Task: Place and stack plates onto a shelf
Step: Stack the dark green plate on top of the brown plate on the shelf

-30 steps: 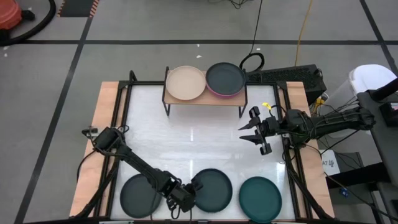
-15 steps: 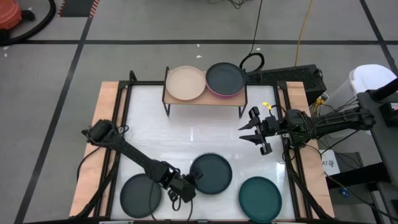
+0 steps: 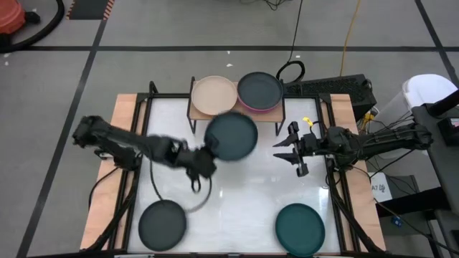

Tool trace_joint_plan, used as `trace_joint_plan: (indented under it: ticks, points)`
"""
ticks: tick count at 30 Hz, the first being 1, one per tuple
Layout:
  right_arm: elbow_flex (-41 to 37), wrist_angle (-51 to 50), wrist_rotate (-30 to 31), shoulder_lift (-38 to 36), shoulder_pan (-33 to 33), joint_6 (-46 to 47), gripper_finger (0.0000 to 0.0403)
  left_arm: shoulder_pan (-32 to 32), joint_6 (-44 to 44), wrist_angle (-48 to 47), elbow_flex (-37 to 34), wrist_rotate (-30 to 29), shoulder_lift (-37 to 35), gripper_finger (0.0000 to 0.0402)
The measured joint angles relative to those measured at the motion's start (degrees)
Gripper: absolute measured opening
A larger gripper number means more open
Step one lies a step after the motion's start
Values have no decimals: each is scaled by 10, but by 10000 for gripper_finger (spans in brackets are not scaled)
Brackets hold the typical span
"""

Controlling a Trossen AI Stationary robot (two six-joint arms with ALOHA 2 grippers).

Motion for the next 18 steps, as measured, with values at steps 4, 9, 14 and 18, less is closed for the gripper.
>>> trace_joint_plan:
  ticks: [4, 9, 14, 18]
  points:
    - [0, -21, 49, 0, 0, 0, 125, 85, 69, 1, 0, 1, -43, 12]
    - [0, -28, 63, 0, 0, 0, 125, 214, 117, -1, 1, 45, -56, 12]
    - [0, -27, 63, 0, 0, 0, 125, 317, 130, -1, 1, 122, -40, 12]
    - [0, -27, 62, 1, 0, 0, 125, 361, 130, 0, 1, 149, -36, 12]
